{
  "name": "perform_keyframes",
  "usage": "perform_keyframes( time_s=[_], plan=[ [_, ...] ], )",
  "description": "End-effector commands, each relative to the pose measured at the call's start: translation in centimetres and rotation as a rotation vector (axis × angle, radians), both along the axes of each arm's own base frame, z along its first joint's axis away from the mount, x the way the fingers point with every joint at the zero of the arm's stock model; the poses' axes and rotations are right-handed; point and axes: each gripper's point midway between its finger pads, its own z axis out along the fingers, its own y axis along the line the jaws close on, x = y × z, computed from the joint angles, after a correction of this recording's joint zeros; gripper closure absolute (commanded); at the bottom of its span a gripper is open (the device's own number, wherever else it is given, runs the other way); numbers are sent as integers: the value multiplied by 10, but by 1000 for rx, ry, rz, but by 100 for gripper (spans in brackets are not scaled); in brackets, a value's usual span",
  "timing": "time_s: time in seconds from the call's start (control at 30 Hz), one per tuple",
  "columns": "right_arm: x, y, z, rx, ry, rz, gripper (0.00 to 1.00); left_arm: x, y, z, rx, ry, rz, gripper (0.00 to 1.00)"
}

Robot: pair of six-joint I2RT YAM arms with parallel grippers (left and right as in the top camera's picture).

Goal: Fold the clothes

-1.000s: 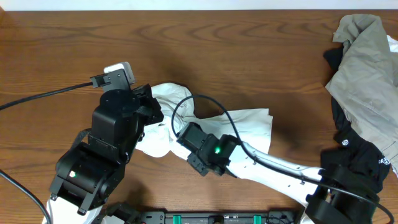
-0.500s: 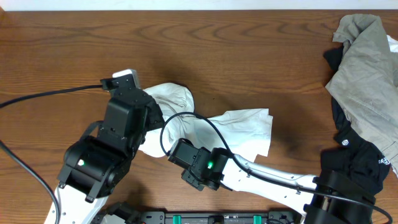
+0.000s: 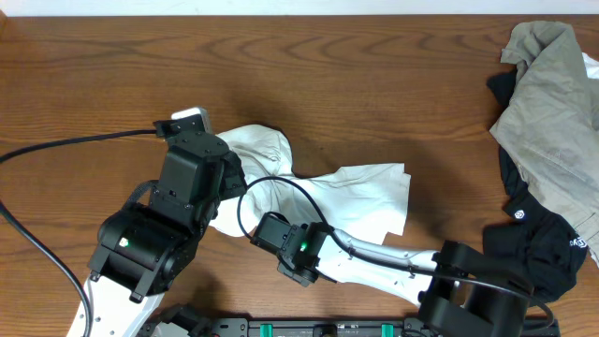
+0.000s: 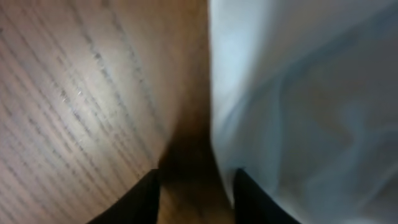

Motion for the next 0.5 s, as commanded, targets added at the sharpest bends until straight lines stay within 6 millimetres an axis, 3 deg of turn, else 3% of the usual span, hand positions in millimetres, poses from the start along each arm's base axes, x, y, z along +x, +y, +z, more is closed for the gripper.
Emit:
perform_keyframes(
  time_s=[0.0, 0.13, 0.2, 0.27, 0.37, 0.47],
  plan=[
    [18, -8, -1, -35, -68, -18, 65, 1, 3, 12, 5, -29, 3, 86],
    [26, -20, -17, -79, -45, -48, 71, -1, 4, 10, 11, -16, 3, 83],
    [27, -25, -24, -102, -34, -59, 94, -2, 4, 8, 15, -8, 2, 83],
    [29, -27, -24, -104, -36, -79, 99, -3, 5, 7, 18, -4, 3, 83],
    [38, -32, -7, -108, -90, -155, 99, -3, 5, 7, 18, -3, 2, 83],
    [43, -30, 33, -81, -120, -168, 99, -3, 5, 7, 18, -3, 3, 83]
  ],
)
